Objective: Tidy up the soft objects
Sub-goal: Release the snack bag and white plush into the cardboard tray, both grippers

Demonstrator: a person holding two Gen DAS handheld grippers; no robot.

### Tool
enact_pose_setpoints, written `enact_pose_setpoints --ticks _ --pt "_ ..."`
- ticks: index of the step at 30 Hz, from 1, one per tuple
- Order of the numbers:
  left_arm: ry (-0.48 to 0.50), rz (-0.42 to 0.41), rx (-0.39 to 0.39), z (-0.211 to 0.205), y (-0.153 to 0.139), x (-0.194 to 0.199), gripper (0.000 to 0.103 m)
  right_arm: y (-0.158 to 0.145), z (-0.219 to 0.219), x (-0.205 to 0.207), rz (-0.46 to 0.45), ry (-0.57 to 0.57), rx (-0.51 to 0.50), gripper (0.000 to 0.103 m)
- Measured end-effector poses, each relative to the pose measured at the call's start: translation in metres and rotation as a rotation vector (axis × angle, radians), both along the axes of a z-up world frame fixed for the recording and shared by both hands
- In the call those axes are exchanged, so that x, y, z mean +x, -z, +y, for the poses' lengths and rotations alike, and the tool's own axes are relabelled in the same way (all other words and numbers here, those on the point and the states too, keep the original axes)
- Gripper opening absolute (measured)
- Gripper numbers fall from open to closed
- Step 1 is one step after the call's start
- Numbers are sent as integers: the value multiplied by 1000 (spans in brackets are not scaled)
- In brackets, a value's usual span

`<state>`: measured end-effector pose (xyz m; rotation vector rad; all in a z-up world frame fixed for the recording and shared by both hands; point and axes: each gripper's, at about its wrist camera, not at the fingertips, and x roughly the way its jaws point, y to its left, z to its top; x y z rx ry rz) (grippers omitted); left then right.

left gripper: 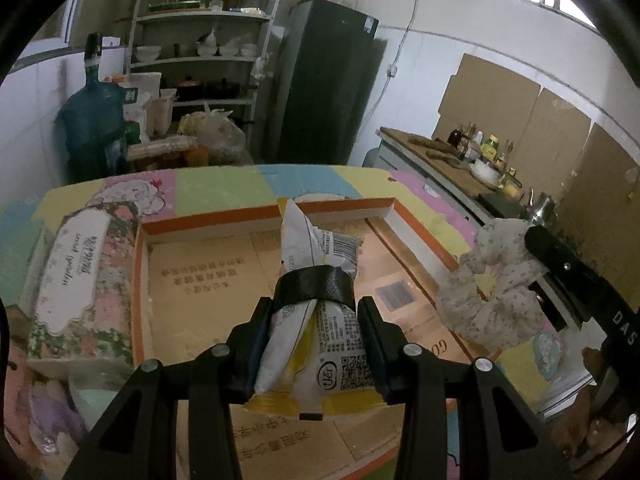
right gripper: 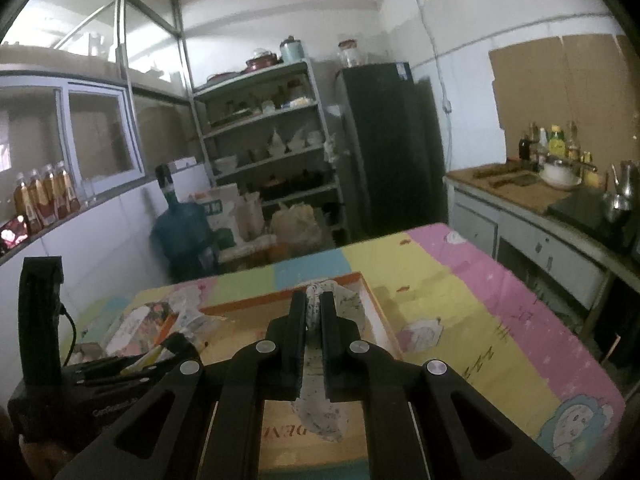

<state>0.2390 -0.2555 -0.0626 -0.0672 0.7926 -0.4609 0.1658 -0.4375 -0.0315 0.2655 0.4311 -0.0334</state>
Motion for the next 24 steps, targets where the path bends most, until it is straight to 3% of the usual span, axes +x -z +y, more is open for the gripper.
enact_pose_setpoints --ticks 7,15,18,20,24 --pt "21 68 23 -10 17 11 43 12 -3 9 44 -25 19 7" --pt "19 93 79 -21 35 18 44 41 -5 24 117 -42 55 7" --pt "18 45 133 -28 36 14 45 50 -9 26 130 -41 63 10" --pt "28 6 172 -34 34 9 52 54 -9 25 134 -41 57 10" --pt "31 -64 173 -35 22 1 66 58 -10 22 130 -32 53 31"
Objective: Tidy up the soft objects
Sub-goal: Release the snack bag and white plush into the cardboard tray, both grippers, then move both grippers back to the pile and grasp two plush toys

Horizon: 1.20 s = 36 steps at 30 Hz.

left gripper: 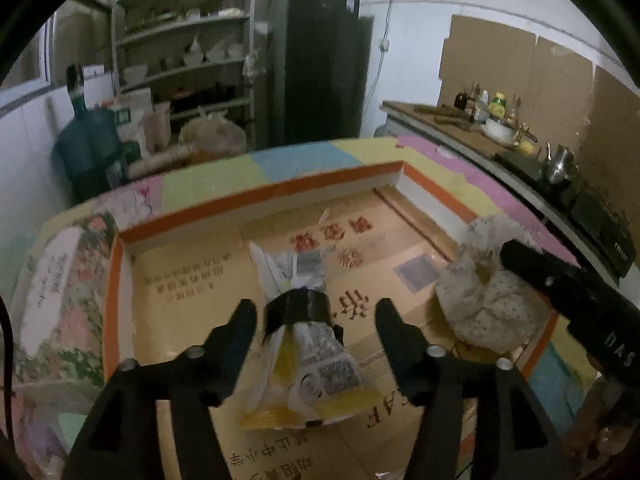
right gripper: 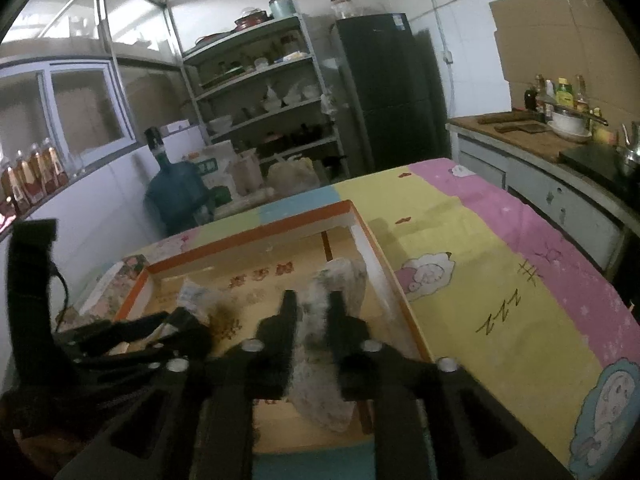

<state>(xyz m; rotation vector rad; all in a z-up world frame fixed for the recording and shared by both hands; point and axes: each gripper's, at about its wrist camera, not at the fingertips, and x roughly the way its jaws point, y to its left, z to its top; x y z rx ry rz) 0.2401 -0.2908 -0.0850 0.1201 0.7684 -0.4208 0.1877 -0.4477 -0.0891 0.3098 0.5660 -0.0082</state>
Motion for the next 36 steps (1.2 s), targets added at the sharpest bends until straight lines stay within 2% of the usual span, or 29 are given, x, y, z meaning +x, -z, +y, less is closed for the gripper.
enact_pose_setpoints --ticks 2,4,8,16,19,24,29,36 --pt "-1 -19 -10 3 -6 -2 73 0 0 -3 -5 3 0 38" --pt "-2 -38 -20 6 -11 -7 78 -2 0 -7 -12 7 -2 51" --pt "12 -77 -54 12 -25 -15 88 -10 0 -17 -37 20 -7 56" --pt "68 -165 -151 38 -50 -42 90 -41 12 -53 -125 80 -31 64" --pt "51 -187 -131 56 -55 -55 90 -58 36 -80 -190 136 -52 69" --pt "-17 -315 -87 89 -70 -88 90 -80 88 -119 -296 139 -67 72" --pt "-77 -351 -128 140 -84 -111 90 -93 146 -144 -355 73 -43 74" --pt "-205 -375 -96 217 -83 -133 90 -93 209 -150 -369 -33 -33 75"
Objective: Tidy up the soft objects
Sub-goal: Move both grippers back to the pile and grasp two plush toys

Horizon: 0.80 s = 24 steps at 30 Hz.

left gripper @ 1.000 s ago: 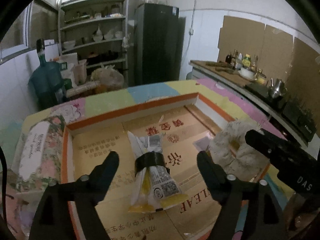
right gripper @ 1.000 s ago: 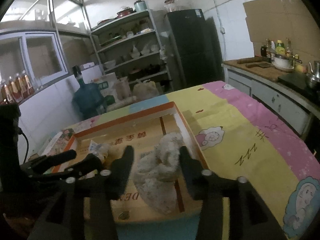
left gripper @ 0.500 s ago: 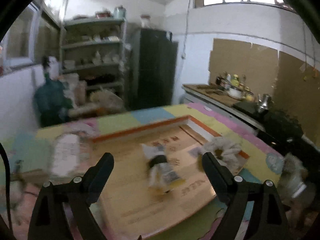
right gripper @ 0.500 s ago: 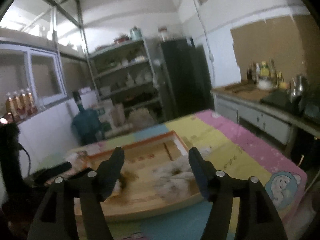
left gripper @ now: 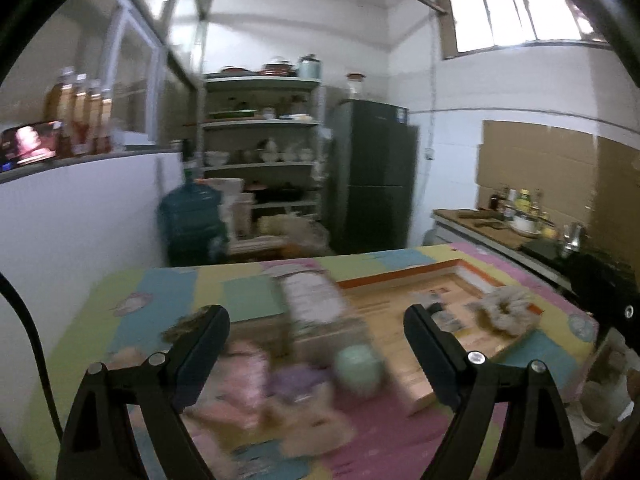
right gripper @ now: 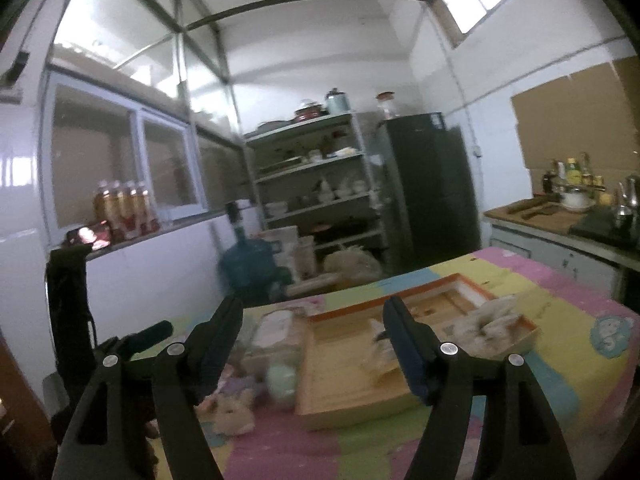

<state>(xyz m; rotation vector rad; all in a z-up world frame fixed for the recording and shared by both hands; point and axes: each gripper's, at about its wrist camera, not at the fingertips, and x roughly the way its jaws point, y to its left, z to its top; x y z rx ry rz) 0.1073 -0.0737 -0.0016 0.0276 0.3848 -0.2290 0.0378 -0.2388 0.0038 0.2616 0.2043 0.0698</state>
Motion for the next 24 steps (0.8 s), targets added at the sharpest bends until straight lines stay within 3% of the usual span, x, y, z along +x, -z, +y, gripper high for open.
enact_pose_setpoints --ticks 11,24 --pt "-197 14 1 97 19 -25 90 16 42 23 71 -84 50 74" --pt "-205 170 -156 129 77 -13 88 50 80 51 178 -152 17 74"
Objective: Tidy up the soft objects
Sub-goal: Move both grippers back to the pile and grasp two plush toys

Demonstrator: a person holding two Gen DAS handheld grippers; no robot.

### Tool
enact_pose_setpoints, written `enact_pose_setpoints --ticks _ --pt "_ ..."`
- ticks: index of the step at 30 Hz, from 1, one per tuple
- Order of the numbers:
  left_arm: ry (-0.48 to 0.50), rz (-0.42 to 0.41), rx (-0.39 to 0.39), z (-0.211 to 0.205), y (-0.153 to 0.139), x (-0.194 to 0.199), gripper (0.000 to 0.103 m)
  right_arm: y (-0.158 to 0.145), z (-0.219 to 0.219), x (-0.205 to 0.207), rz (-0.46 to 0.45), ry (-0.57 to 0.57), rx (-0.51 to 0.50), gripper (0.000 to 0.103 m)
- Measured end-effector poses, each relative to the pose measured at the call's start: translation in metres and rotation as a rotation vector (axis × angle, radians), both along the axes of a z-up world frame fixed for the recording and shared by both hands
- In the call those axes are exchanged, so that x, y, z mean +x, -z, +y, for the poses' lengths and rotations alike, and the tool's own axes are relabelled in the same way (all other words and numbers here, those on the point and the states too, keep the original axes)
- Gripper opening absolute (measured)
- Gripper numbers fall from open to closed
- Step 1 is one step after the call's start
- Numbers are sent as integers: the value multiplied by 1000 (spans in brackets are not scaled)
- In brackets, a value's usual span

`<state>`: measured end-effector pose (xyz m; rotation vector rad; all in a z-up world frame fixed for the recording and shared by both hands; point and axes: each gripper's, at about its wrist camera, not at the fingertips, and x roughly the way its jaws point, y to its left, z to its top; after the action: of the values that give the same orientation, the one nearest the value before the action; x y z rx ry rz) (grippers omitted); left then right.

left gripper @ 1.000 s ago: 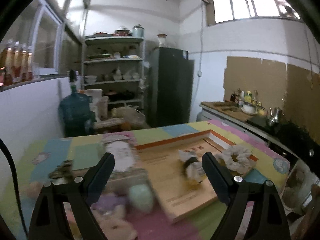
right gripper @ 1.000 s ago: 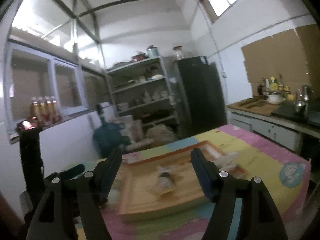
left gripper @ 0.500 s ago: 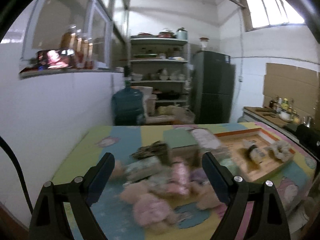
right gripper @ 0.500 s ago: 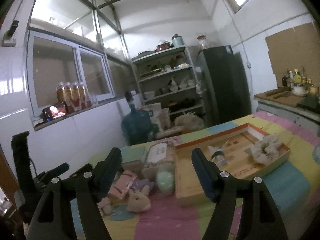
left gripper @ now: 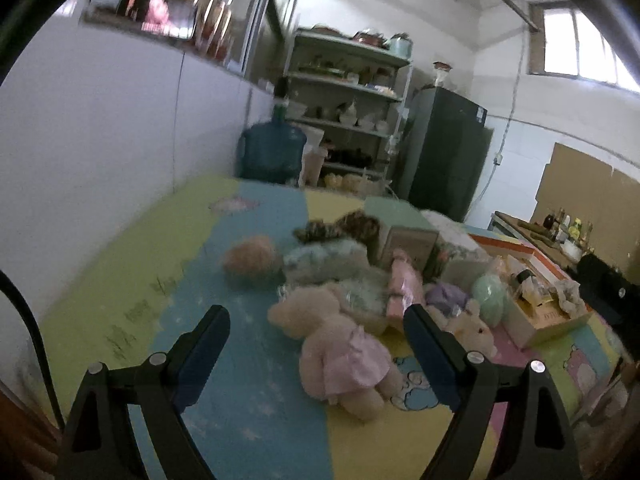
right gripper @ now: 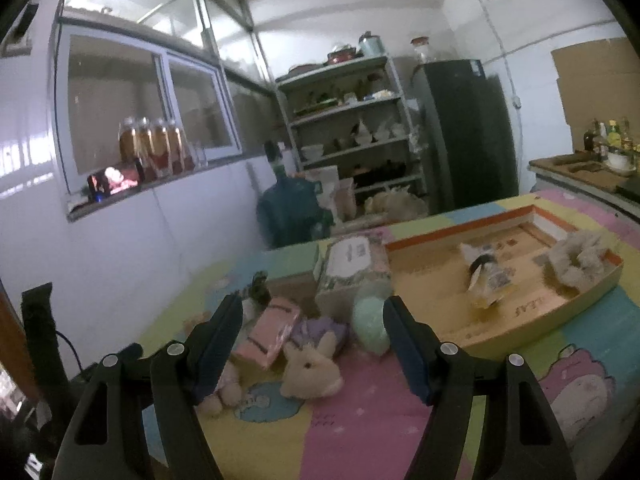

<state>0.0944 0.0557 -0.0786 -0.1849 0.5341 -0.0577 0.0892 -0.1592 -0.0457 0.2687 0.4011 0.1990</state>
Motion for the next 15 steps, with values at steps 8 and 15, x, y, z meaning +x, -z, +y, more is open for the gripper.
enact_pose_setpoints --ticks 8,15 --pt "-5 81 -22 -3 24 15 87 24 4 17 72 -19 3 74" --pt "-9 125 -39 -4 35 25 86 35 4 26 103 -38 5 74"
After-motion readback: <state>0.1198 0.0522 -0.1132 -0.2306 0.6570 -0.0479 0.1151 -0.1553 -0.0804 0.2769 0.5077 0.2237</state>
